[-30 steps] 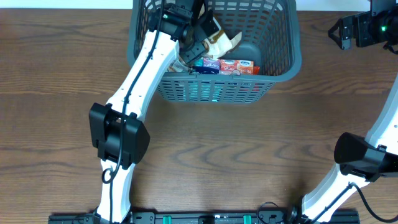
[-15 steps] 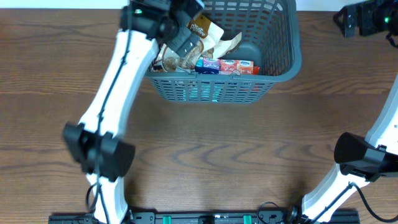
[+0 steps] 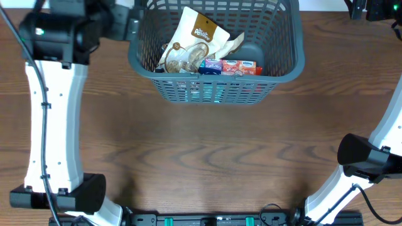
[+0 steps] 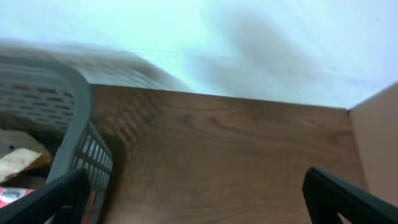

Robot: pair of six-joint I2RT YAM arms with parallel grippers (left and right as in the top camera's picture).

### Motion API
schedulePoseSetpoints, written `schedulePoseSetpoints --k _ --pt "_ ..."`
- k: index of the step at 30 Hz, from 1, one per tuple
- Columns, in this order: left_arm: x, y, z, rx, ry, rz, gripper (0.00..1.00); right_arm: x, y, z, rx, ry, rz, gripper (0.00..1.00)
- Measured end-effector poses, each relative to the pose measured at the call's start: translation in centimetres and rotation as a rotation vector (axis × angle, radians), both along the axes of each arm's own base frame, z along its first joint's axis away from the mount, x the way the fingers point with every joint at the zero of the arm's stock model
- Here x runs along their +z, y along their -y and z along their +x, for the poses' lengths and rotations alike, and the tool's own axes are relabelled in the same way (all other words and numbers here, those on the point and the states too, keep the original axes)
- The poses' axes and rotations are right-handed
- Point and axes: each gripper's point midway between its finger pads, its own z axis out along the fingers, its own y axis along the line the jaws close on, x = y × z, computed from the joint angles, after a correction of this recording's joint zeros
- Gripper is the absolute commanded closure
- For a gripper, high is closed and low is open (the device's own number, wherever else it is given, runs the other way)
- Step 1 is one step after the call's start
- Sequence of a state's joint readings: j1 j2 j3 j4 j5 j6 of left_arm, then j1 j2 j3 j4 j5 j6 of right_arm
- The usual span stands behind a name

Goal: Pack container

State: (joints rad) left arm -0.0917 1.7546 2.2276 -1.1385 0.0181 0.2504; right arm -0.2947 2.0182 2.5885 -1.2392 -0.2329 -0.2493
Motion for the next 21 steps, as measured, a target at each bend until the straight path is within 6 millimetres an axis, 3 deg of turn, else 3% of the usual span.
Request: schedulePoseSetpoints --k 6,9,16,21 --pt "-1.7 -5.9 -1.4 0.173 -0.092 -0.033 0.01 0.1 0.9 0.2 -0.104 -0.002 -0.035 0.01" --pt "-1.9 -7.9 -1.9 0.231 -0.105 -0.041 0.01 0.0 0.0 0.4 -0.126 -0.012 -0.068 0.01" --pt "-2.2 -8.4 -2.4 0.244 -0.127 -0.042 0.01 -1.4 -4.1 0.0 -0.086 -0.088 -0.090 0.01" --pt "-2.0 -8.3 -3.6 0.244 -0.139 -0.041 0.01 -2.5 -4.3 -1.1 -0.102 -0.150 -0.063 0.01"
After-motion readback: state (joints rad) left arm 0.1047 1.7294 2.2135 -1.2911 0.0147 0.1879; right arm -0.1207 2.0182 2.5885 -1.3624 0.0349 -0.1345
